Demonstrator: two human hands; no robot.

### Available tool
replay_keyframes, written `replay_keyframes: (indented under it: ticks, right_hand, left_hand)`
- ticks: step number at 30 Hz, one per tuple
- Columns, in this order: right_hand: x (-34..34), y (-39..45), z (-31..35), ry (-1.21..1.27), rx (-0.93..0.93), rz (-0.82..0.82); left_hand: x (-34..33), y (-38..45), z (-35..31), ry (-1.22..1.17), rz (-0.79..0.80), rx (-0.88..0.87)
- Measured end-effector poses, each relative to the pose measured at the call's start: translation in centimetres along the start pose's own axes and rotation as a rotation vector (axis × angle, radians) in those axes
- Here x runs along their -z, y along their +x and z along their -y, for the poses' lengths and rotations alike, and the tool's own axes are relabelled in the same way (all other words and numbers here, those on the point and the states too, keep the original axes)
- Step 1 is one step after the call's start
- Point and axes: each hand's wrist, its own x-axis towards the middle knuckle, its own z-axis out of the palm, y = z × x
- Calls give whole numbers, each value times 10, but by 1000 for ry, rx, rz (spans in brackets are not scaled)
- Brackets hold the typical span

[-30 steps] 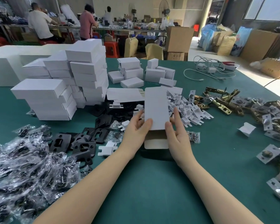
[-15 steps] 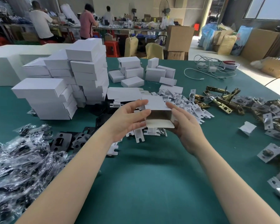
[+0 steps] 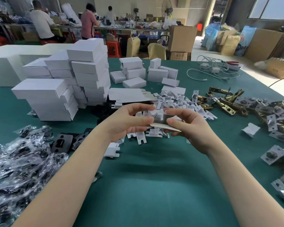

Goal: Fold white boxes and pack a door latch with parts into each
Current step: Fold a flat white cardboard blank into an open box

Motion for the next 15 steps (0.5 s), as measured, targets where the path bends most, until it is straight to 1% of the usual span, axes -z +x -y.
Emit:
replay_keyframes:
  ticks: [1, 3, 5, 6, 9, 10, 12, 15]
  right_hand:
    - [-1, 1, 0, -54, 14, -24]
    - [-4, 2, 2, -157, 50, -75]
    - [-8, 2, 1, -244, 84, -103]
    - [-10, 3, 1, -255, 103, -112]
    - [-15, 2, 1, -118, 208, -123]
    - [-16, 1, 2, -116, 251, -119]
    - [-18, -2, 3, -197, 301, -82]
    - [-16, -3, 2, -336, 299, -27]
  left_hand:
    - [-3, 0, 0, 50, -14, 8]
    - [-9, 2, 1, 126, -92, 19]
    - [-14, 4, 1, 153, -168, 14]
    - [-15, 4, 2, 148, -186, 5]
    - [-15, 3, -1, 67, -232, -22]
    - [-14, 3, -3, 28, -260, -33]
    - [-14, 4, -4, -25, -305, -65]
    - [-15, 4, -4, -49, -317, -102]
